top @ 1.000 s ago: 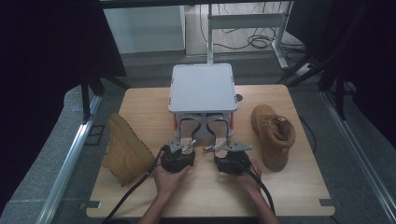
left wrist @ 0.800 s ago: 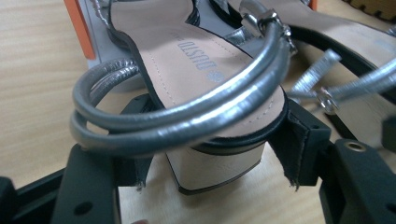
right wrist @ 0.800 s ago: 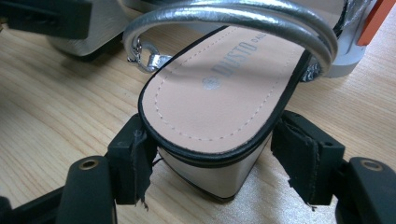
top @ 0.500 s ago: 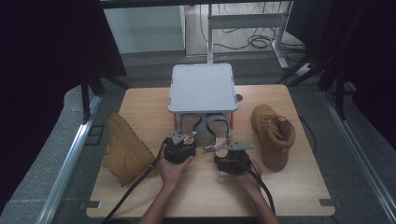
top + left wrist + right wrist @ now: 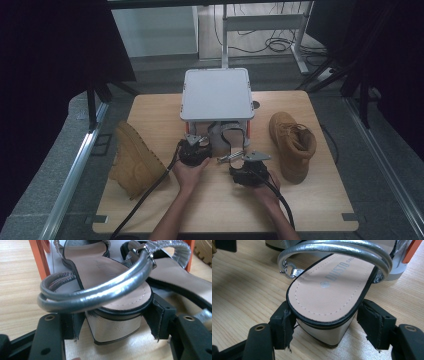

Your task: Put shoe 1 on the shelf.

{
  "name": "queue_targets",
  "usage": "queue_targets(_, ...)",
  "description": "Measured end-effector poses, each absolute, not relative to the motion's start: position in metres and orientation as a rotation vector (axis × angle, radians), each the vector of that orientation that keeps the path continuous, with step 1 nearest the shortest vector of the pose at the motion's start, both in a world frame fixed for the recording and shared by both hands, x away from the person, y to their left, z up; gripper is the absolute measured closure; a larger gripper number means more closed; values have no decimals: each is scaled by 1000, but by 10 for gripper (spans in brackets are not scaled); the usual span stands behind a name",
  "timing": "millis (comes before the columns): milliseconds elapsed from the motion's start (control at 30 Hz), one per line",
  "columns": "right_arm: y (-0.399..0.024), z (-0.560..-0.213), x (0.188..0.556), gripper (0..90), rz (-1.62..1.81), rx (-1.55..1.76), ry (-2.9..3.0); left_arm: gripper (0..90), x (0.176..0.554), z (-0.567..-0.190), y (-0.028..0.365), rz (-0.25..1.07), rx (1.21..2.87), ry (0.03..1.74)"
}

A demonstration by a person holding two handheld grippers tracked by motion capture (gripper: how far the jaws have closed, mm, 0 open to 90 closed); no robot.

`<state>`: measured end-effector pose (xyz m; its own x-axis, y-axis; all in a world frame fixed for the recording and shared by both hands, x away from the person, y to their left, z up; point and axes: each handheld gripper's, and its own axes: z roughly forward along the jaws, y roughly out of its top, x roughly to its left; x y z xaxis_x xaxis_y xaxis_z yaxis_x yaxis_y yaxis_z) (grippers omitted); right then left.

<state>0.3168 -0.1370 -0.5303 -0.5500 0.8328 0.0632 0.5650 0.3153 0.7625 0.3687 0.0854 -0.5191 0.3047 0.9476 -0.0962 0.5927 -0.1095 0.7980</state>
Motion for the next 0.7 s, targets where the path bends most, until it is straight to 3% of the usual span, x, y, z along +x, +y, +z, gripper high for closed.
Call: queue_targets(700, -137, -532, 317, 329, 1088, 1261, 2251, 370, 383, -522, 85, 596, 1752, 1394)
